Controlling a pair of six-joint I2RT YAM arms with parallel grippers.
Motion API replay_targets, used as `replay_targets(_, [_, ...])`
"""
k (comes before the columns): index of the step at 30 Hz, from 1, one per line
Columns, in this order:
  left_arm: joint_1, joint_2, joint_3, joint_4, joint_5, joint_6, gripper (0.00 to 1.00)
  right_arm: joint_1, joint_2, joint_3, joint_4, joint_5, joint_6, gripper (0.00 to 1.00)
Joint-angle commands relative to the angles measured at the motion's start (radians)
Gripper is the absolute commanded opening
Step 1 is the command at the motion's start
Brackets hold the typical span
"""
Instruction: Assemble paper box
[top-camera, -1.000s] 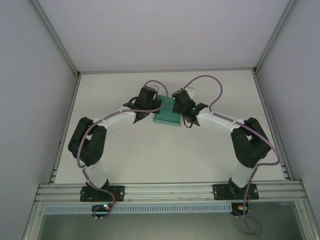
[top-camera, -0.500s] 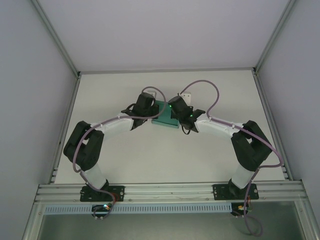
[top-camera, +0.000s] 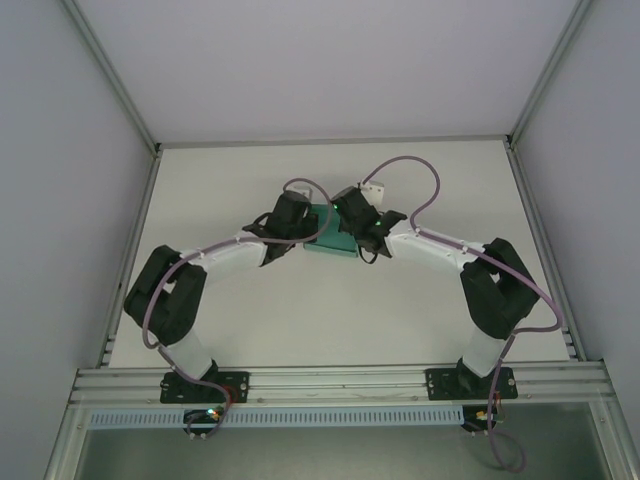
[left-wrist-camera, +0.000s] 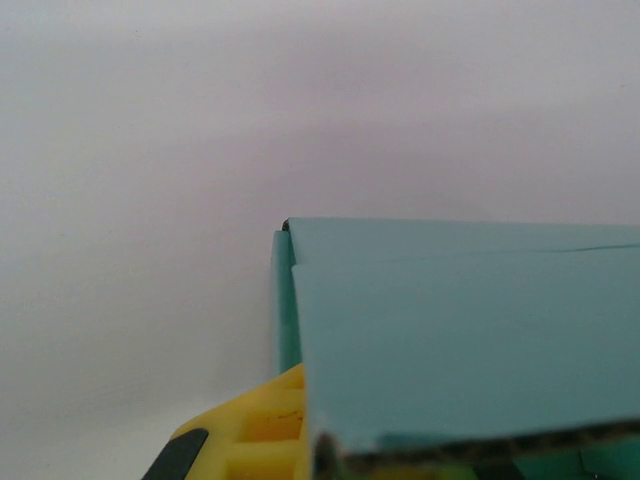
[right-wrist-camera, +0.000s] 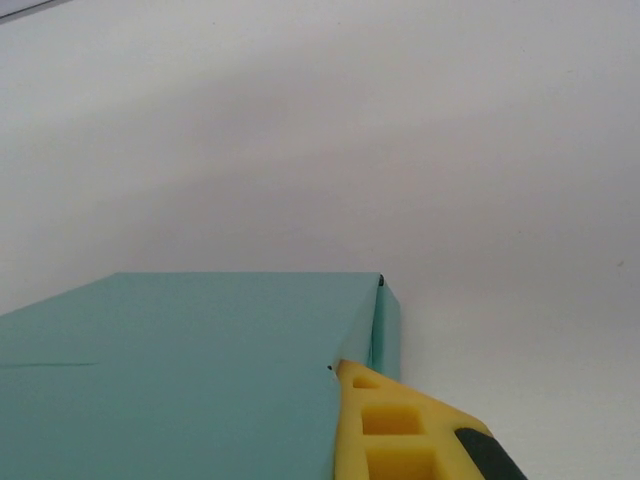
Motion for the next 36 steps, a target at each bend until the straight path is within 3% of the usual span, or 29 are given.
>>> replay_targets(1, [-0.038, 0.009, -0.059, -0.179, 0.067, -0.017, 0.0, 0.036, -0.02, -0.093, 0.14, -0.069, -0.075, 0.0])
replay_targets(7, [-0.032, -0.036, -0.108, -0.181, 0.06, -0.013, 0.0, 0.044, -0.061, -0.312, 0.32, -0.094, -0.237, 0.0])
replay_targets(12, [-0.033, -0.054, -0.121, -0.197, 0.069, -0.014, 0.03, 0.061, -0.056, -0.332, 0.329, -0.085, -0.285, 0.0])
replay_targets(14, [-0.032, -0.073, -0.129, -0.201, 0.067, -0.017, 0.13, 0.068, -0.049, -0.328, 0.317, -0.074, -0.291, 0.0])
replay_targets(16, [-0.035, -0.101, -0.138, -0.199, 0.076, -0.016, 0.34, 0.07, -0.045, -0.326, 0.307, -0.062, -0.293, 0.0])
replay_targets(20, [-0.04, -0.163, -0.149, -0.214, 0.08, -0.005, 0.47, 0.074, -0.045, -0.334, 0.297, -0.047, -0.299, 0.0])
replay_targets(23, [-0.04, -0.219, -0.155, -0.248, 0.089, -0.002, 0.64, 0.074, -0.045, -0.346, 0.302, -0.041, -0.318, 0.0])
replay_targets(24, [-0.04, -0.242, -0.158, -0.261, 0.089, -0.002, 0.72, 0.074, -0.045, -0.35, 0.305, -0.042, -0.326, 0.0])
replay_targets(26, [-0.038, -0.293, -0.147, -0.308, 0.069, -0.006, 0.98, 0.074, -0.046, -0.358, 0.312, -0.044, -0.356, 0.0])
replay_targets(31, [0.02, -0.369, -0.081, -0.386, 0.048, -0.029, 1.0, 0.076, -0.034, -0.378, 0.33, -0.051, -0.448, 0.0])
replay_targets(36, [0.192, -0.305, -0.006, -0.329, 0.24, -0.028, 1.0, 0.076, -0.01, -0.389, 0.376, -0.134, -0.598, 0.0])
